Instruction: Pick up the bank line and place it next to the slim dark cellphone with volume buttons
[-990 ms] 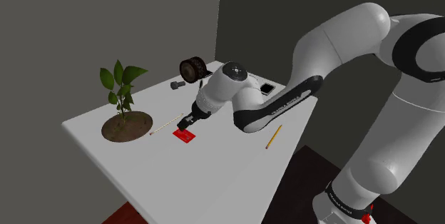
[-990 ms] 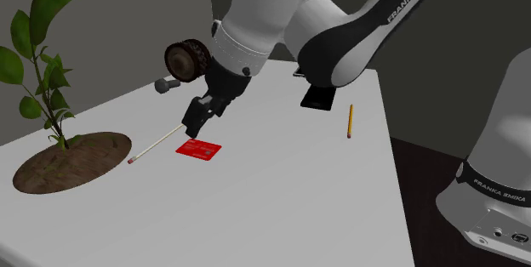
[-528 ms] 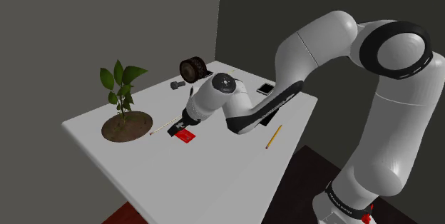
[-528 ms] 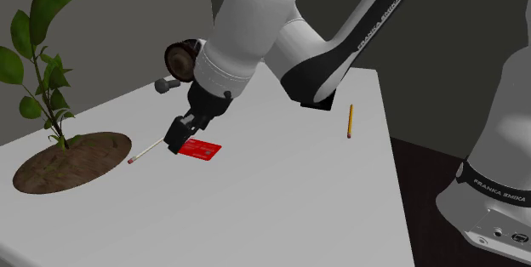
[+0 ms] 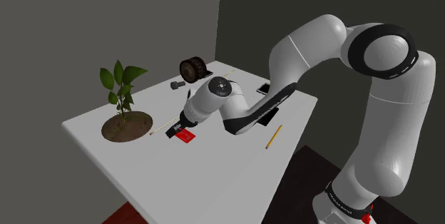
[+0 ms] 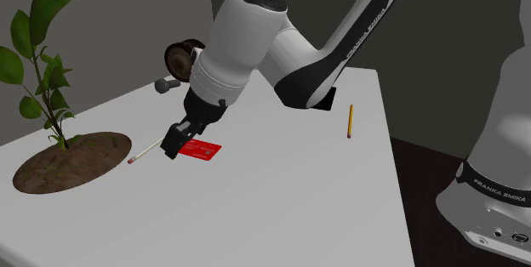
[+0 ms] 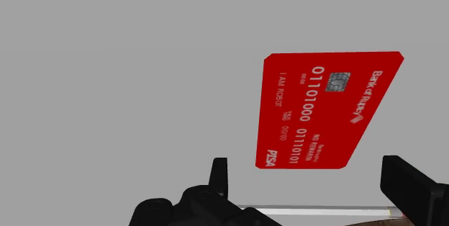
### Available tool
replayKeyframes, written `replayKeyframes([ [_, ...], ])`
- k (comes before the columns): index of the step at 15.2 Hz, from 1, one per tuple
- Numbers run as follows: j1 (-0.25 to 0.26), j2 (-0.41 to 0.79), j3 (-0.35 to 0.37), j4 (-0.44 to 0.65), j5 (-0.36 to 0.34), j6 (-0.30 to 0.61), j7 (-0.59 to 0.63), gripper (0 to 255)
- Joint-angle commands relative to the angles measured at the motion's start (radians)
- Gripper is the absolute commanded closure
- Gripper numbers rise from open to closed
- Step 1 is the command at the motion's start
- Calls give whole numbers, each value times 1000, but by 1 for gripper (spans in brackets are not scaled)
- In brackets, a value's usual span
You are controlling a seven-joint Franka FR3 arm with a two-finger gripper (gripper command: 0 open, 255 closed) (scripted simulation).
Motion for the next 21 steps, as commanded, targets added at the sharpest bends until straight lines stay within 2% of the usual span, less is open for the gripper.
replayKeyframes([
  [1,0,0,0,0,0,0,0,0],
  [2,0,0,0,0,0,0,0,0],
  [3,0,0,0,0,0,0,0,255],
  [12,0,0,0,0,0,0,0,255],
  [21,-73,-92,95,-16,214,-50,-189,255],
])
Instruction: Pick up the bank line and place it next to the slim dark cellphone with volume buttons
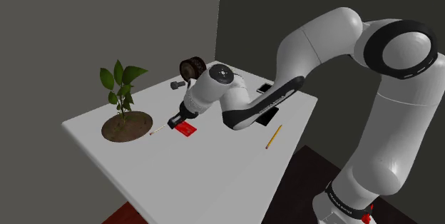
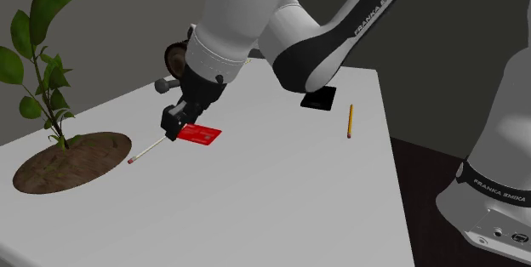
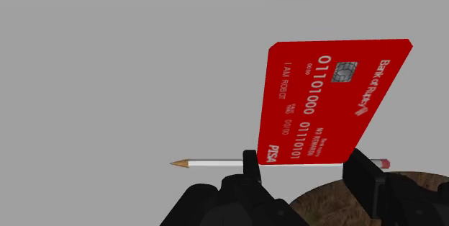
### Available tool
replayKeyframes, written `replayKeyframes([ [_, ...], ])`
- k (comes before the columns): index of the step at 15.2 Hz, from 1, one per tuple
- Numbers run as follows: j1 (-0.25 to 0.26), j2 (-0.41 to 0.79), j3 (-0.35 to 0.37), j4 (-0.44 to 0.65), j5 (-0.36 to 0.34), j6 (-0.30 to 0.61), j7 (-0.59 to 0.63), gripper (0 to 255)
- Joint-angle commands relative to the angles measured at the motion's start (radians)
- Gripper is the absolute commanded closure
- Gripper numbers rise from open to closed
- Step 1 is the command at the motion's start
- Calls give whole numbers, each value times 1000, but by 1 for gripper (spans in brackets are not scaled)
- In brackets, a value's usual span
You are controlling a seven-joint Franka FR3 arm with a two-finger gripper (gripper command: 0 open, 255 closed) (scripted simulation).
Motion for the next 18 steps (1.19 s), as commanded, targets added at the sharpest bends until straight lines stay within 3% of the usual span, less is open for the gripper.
replayKeyframes([
  [1,-17,-24,24,-1,57,-16,-48,255],
  [6,-46,-69,64,1,165,-47,-140,255],
  [12,-188,-129,67,-92,349,50,-404,255],
  [18,-325,-157,83,-144,610,107,-748,255],
])
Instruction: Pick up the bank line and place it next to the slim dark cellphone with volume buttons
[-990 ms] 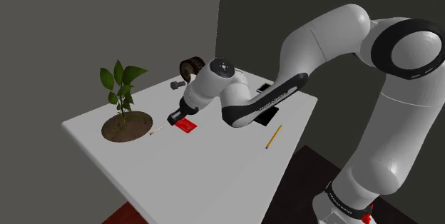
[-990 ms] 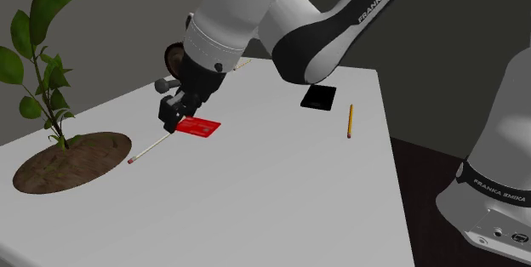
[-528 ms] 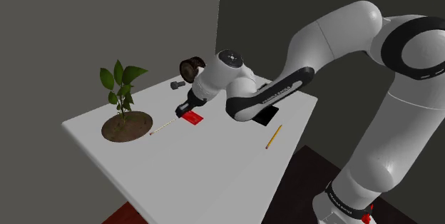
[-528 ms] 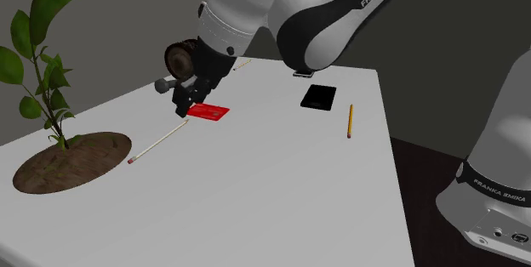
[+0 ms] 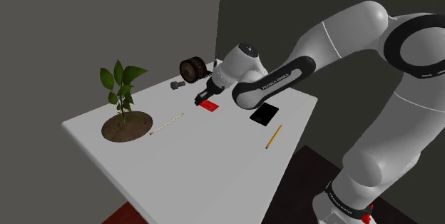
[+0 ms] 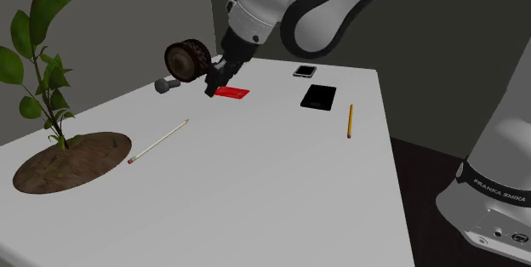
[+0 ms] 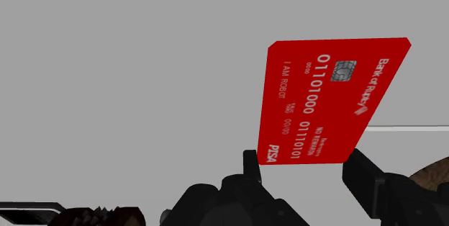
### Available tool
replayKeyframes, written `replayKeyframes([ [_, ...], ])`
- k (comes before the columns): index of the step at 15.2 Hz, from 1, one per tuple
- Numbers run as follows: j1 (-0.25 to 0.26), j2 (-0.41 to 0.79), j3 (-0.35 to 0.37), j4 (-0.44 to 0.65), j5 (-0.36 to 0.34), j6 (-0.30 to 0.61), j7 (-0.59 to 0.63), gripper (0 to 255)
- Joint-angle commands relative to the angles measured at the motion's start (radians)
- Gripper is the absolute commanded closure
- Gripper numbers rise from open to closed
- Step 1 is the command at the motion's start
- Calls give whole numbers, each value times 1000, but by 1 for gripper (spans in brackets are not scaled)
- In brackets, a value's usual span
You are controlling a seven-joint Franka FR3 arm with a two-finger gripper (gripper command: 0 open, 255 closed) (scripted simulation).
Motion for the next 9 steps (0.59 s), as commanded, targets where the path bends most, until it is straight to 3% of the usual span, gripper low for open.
replayKeyframes([
  [1,-40,0,7,0,93,4,-121,255],
  [9,-207,23,27,28,428,-9,-580,255],
])
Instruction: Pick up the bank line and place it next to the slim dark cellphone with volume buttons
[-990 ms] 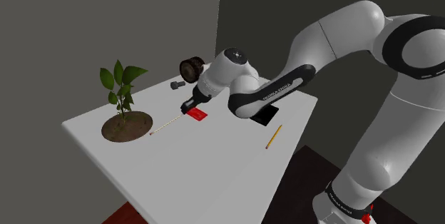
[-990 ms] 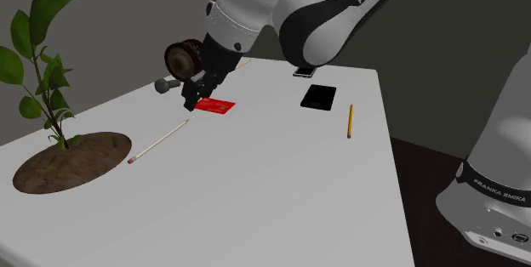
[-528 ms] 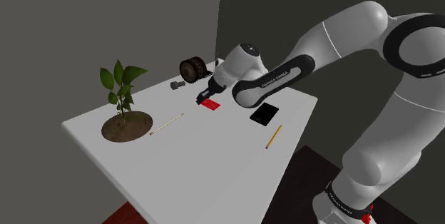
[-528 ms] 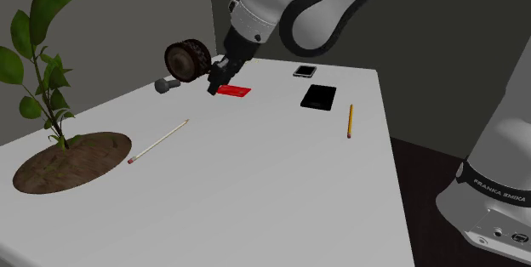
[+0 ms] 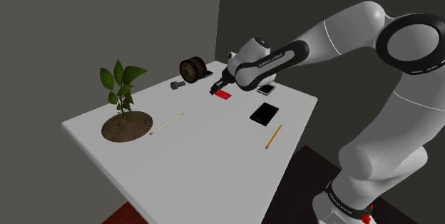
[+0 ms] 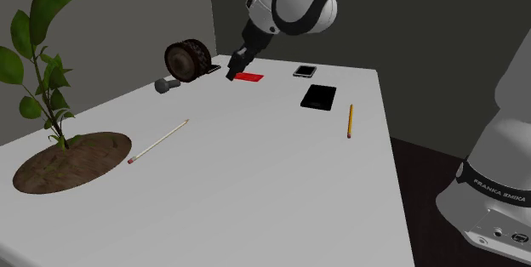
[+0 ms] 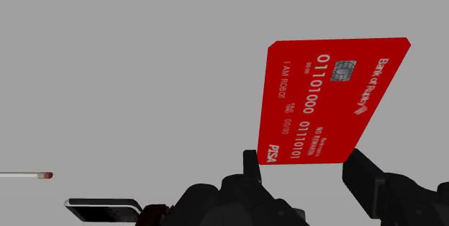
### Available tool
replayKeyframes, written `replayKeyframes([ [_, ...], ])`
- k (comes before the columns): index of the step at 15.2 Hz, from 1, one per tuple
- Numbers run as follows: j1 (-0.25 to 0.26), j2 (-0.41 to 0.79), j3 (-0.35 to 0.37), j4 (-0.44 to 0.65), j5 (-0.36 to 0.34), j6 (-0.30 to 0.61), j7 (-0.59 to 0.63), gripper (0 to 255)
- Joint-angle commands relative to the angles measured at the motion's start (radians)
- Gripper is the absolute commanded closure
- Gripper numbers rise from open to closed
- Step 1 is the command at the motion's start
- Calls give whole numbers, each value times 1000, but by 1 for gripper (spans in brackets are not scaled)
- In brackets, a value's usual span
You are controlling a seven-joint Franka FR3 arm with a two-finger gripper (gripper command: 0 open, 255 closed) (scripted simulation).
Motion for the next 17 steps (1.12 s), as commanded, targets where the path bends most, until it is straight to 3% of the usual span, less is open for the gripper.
replayKeyframes([
  [1,-43,12,5,13,70,-8,-107,255],
  [8,-174,85,-1,112,185,-72,-356,255],
  [17,-294,231,-43,315,183,-190,-531,255],
])
